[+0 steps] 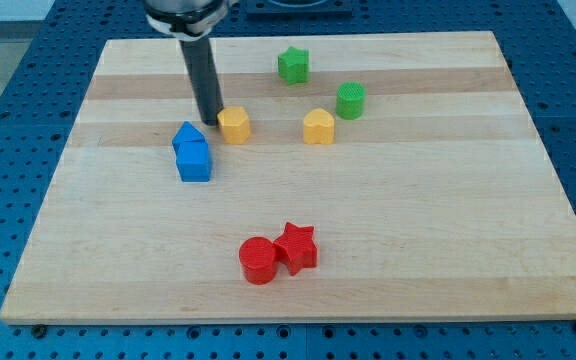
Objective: Push the yellow hexagon close to the left side of the yellow heart
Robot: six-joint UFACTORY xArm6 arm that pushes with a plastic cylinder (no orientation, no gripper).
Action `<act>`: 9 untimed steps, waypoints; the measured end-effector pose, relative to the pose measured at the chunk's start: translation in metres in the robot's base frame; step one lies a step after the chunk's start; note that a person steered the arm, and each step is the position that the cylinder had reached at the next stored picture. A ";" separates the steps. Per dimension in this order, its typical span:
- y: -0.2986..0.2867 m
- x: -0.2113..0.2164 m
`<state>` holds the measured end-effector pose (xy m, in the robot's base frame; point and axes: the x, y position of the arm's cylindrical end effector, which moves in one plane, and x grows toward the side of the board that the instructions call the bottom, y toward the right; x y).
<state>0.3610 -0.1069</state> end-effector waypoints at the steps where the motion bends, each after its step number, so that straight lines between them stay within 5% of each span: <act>1: 0.004 0.000; 4: -0.016 0.022; 9: 0.049 0.022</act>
<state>0.3828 -0.0576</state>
